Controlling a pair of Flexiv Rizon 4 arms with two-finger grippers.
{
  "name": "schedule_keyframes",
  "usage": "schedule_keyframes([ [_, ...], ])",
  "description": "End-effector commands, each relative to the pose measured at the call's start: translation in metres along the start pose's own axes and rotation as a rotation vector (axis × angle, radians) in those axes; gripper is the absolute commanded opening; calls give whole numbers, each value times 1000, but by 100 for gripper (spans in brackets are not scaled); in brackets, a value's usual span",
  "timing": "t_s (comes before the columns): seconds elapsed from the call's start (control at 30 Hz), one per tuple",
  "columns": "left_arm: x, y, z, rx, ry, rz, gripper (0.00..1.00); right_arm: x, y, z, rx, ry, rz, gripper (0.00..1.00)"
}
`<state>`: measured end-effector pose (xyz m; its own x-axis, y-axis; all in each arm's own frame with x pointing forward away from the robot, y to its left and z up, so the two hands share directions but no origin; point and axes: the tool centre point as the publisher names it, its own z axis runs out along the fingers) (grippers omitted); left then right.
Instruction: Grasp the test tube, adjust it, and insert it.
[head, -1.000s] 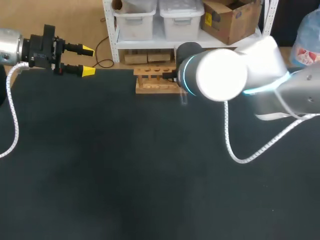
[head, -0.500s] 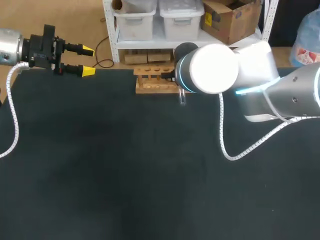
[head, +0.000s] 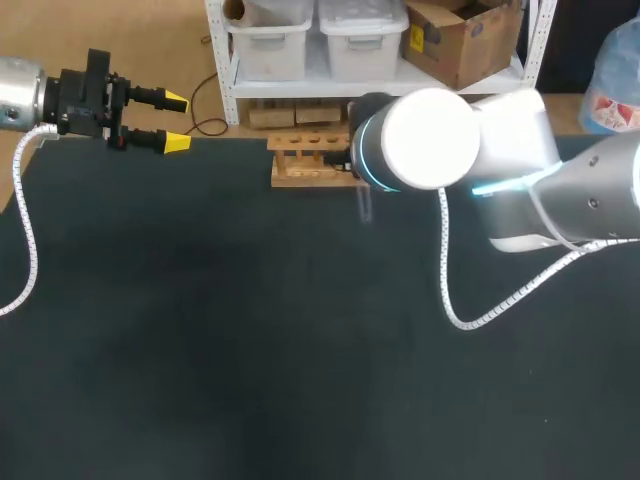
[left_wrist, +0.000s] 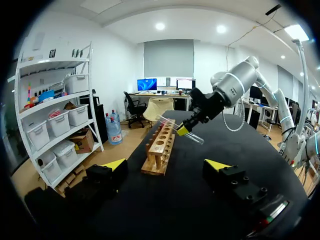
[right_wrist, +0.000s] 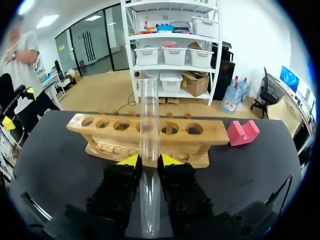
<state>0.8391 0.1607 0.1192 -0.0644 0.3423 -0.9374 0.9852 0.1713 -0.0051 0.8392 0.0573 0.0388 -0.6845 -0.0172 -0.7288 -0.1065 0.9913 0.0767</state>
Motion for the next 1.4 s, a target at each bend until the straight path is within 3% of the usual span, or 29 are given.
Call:
schedule_keyframes([
  [0.03,1,-2,0,-7,-2,3,100,2,-1,2,7,17,-4,0],
  [1.17,1,-2,0,-7,-2,3,100,14,-1,9,11,88,-17,0],
  [1.4,1,-2,0,-7,-2,3,100,11,-2,-3,15,73,1,0],
])
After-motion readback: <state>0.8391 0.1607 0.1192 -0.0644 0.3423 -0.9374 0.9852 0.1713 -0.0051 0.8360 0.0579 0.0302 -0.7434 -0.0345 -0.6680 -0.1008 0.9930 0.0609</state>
